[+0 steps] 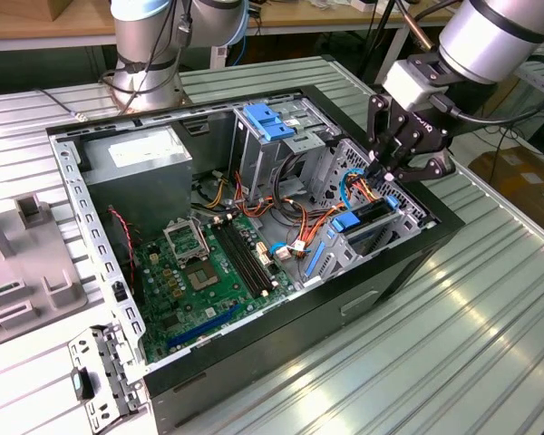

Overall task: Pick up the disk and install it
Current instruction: 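Insert the second disk wire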

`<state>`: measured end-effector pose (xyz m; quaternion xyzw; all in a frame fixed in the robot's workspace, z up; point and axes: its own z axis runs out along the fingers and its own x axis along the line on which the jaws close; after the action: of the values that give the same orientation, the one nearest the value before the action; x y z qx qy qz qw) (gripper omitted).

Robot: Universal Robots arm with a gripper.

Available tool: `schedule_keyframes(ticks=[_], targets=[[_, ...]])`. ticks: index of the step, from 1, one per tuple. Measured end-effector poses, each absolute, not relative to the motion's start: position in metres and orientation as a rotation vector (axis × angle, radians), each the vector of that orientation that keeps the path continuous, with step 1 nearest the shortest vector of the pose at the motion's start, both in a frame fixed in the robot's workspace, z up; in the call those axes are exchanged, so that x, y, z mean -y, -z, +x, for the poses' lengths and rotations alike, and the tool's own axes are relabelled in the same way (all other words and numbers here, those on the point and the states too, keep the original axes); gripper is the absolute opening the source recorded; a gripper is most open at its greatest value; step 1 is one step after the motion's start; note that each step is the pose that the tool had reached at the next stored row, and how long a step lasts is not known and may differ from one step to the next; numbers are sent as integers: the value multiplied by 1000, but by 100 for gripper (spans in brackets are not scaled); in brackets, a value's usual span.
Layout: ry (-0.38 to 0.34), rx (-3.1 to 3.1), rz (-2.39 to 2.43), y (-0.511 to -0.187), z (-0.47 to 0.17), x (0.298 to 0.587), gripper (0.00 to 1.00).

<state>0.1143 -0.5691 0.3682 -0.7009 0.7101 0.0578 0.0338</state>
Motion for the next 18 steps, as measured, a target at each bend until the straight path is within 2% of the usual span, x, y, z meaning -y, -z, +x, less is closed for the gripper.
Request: schedule_keyframes(ticks=[3,18], targets=[[-178,-2184,-2156,-368,114,569,16],[-178,-2184,-2156,-366,108,575,16]])
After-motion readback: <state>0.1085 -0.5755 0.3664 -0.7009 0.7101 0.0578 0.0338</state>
